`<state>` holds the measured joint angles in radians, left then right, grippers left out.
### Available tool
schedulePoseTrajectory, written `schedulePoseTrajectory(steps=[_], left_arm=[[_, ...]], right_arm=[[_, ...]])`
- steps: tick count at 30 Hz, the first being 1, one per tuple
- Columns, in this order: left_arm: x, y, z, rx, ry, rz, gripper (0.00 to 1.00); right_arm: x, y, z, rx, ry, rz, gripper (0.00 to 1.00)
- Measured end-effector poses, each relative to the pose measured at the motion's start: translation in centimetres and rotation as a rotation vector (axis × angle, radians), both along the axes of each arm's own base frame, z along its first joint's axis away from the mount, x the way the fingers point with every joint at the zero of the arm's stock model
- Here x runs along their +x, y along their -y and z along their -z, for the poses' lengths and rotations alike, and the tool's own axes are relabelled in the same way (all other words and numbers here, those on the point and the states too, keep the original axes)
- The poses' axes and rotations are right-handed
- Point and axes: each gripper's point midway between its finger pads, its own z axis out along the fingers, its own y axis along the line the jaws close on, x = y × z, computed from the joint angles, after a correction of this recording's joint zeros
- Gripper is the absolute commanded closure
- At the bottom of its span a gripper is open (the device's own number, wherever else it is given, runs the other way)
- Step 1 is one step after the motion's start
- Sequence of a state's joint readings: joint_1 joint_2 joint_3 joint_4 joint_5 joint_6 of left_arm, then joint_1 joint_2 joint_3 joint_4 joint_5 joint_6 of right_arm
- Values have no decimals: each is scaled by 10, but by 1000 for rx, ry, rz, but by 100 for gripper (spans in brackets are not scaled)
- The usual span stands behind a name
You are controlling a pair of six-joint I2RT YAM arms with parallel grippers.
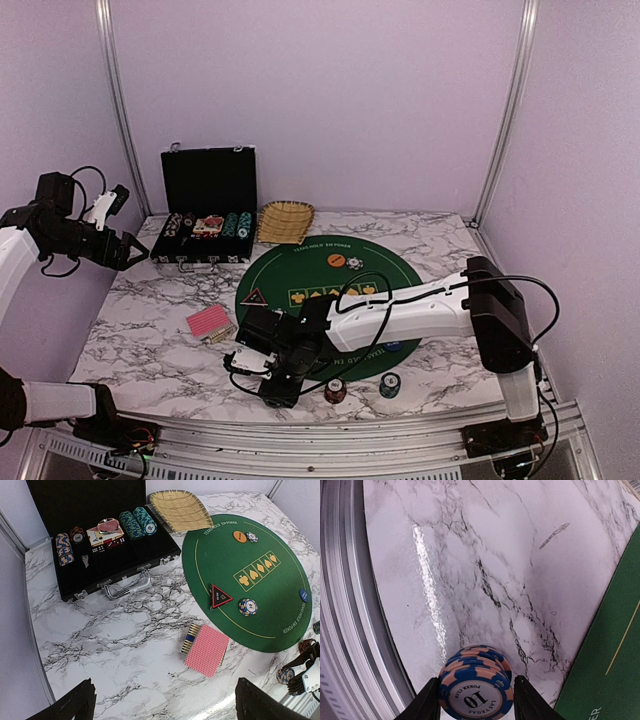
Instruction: Distribute texas hold em gaming equipment
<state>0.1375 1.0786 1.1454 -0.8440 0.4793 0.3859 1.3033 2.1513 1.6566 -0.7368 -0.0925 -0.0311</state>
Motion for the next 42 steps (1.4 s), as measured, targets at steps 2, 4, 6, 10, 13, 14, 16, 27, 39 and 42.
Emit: schedulePoseTrajectory(steps=[2,4,6,10,13,14,16,27,39,42], left_arm=[[0,0,0,0,0,0,1],[0,0,0,0,0,0,1],[0,0,0,0,0,0,1],[0,0,0,0,0,0,1],[0,0,0,0,0,0,1],[0,0,0,0,0,0,1],[0,0,0,0,0,0,1],[0,0,0,0,0,0,1],[0,0,0,0,-1,0,1],[0,0,0,0,-2,0,1]], right_arm=[[0,0,0,0,1,0,52],[0,0,0,0,2,1,53],[0,0,0,-1,1,0,57],[0,0,0,0,2,0,72],[0,-1,0,2,2,-2,81],[0,-1,0,2,2,-1,84],[1,-1,0,2,3,-2,89],[10,-4,-8,9,49,18,100],[27,-4,-41,71,80,75,100],[32,-3,-51,91,80,99,100]])
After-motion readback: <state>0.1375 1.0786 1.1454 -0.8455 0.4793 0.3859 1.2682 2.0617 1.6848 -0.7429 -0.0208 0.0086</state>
